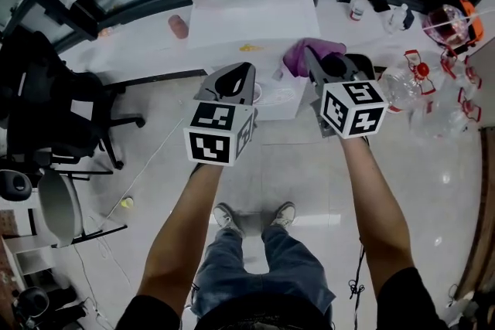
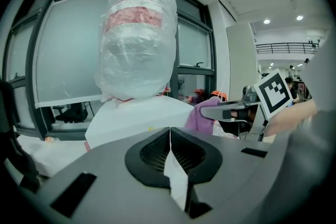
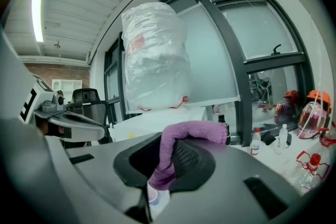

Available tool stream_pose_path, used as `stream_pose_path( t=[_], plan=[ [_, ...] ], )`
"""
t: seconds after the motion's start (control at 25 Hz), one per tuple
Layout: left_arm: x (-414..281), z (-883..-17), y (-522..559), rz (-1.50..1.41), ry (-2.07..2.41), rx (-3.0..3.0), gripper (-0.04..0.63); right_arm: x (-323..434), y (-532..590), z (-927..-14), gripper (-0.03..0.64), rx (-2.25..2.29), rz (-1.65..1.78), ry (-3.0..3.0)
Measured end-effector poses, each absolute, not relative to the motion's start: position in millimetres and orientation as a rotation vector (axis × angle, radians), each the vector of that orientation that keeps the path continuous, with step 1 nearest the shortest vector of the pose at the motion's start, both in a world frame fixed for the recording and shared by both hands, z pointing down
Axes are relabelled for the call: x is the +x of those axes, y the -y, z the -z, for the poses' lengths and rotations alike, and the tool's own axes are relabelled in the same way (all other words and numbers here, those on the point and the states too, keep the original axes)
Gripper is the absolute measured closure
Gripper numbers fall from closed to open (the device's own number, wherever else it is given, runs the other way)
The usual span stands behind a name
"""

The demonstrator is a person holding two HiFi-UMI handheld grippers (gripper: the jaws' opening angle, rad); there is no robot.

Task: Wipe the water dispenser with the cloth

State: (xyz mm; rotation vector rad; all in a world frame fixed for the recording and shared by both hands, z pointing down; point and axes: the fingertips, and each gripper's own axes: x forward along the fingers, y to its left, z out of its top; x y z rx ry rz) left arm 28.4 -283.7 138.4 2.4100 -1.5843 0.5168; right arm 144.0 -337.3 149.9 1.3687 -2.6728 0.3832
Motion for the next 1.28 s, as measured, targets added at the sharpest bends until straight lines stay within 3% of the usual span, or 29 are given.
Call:
stream_pose_path(
  t=[0.6,1.28],
  plan=[
    [23,-177,289,-0.503,1.619,2.496,0.568,154,342,-166,0.574,1.47,-0.177,2.697],
    [16,-289,290,-0.338,1.619,2.546,0.568,160,335,-260,0.574,1.588,0.085,2.728]
  ],
)
